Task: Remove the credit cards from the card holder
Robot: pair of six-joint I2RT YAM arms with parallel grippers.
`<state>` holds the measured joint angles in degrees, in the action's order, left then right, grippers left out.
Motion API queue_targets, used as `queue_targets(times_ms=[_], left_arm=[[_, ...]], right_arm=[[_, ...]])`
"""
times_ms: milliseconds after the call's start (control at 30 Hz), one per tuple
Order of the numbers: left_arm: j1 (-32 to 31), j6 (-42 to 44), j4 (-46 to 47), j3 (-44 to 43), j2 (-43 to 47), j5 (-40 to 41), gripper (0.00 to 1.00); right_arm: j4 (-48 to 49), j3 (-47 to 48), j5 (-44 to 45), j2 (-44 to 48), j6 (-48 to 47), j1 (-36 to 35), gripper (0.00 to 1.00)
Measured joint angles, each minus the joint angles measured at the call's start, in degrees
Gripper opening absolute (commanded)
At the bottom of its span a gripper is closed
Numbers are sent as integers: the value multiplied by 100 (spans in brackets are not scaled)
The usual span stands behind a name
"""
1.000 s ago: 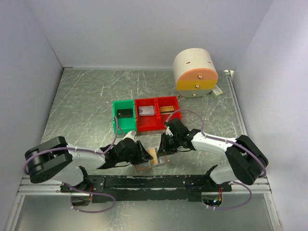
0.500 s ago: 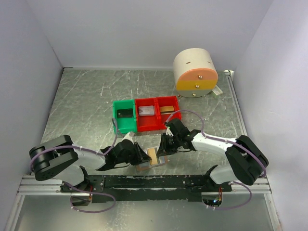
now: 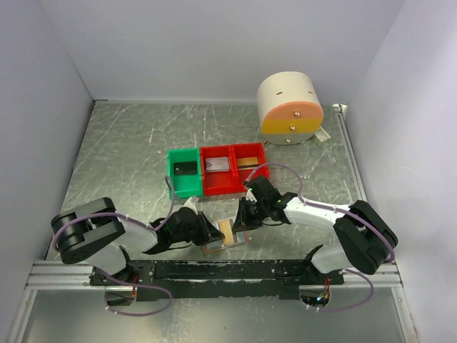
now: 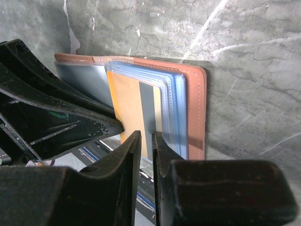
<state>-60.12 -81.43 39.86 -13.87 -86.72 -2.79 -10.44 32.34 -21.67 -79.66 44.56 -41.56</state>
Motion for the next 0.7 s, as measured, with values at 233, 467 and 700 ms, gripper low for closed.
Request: queue_targets(times_ms=[233, 467, 700], left_arm=[[9, 42, -7, -22, -9, -39, 7], [9, 52, -61, -20, 44, -46, 7], [9, 35, -243, 85, 299, -24, 7]], right_arm=[[39, 0, -20, -33, 0, 0, 17], [-11, 35, 44, -24, 0, -7, 20], [-46, 33, 181, 20, -15, -7, 19]])
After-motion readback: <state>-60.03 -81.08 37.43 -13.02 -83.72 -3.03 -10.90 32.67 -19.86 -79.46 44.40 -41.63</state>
